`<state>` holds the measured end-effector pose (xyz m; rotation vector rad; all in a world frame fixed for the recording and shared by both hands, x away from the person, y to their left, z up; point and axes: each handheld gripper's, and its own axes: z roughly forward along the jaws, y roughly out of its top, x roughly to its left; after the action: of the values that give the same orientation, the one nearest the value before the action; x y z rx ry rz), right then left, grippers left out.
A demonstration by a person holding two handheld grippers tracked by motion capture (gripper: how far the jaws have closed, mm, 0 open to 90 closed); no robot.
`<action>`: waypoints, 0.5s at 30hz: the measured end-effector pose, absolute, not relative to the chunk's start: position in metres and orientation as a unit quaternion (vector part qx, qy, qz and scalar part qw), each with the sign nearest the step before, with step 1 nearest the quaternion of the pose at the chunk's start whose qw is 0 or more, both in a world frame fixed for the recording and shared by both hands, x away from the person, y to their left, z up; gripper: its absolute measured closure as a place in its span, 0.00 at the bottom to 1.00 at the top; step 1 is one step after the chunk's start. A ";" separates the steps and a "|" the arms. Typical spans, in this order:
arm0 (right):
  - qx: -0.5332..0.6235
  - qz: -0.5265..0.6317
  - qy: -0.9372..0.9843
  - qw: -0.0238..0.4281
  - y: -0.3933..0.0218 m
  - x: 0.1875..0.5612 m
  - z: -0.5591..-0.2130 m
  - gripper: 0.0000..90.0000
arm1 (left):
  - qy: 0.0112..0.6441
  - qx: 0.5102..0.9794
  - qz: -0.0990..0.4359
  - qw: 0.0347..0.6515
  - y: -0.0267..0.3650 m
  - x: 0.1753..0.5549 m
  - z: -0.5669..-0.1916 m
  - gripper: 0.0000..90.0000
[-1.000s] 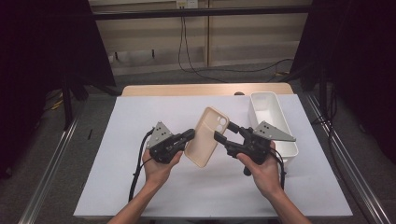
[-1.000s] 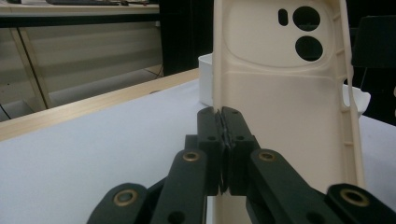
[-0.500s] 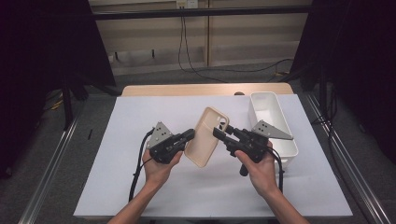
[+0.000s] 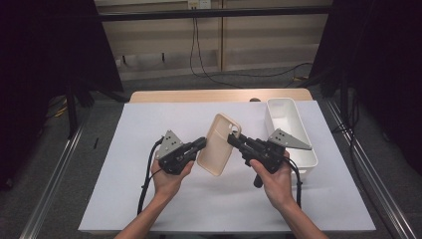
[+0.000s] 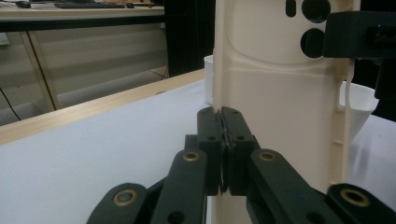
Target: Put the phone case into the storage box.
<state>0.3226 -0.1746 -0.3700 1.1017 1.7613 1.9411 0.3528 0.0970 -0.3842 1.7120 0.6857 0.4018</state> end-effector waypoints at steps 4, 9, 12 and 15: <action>0.379 0.680 0.611 0.144 -0.175 0.322 -0.370 0.89 | 0.291 0.737 0.171 0.586 0.096 0.353 -0.386 0.97; 0.373 0.684 0.611 0.140 -0.174 0.321 -0.370 0.89 | 0.292 0.737 0.165 0.586 0.095 0.354 -0.388 0.96; 0.370 0.685 0.612 0.141 -0.174 0.321 -0.369 0.89 | 0.291 0.739 0.157 0.588 0.096 0.356 -0.388 0.95; 0.369 0.683 0.614 0.143 -0.173 0.321 -0.370 0.89 | 0.292 0.738 0.148 0.590 0.097 0.357 -0.388 0.89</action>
<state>0.3215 -0.1735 -0.3698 1.0647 1.7706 1.9690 0.3573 0.0974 -0.3881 1.7175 0.6806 0.3454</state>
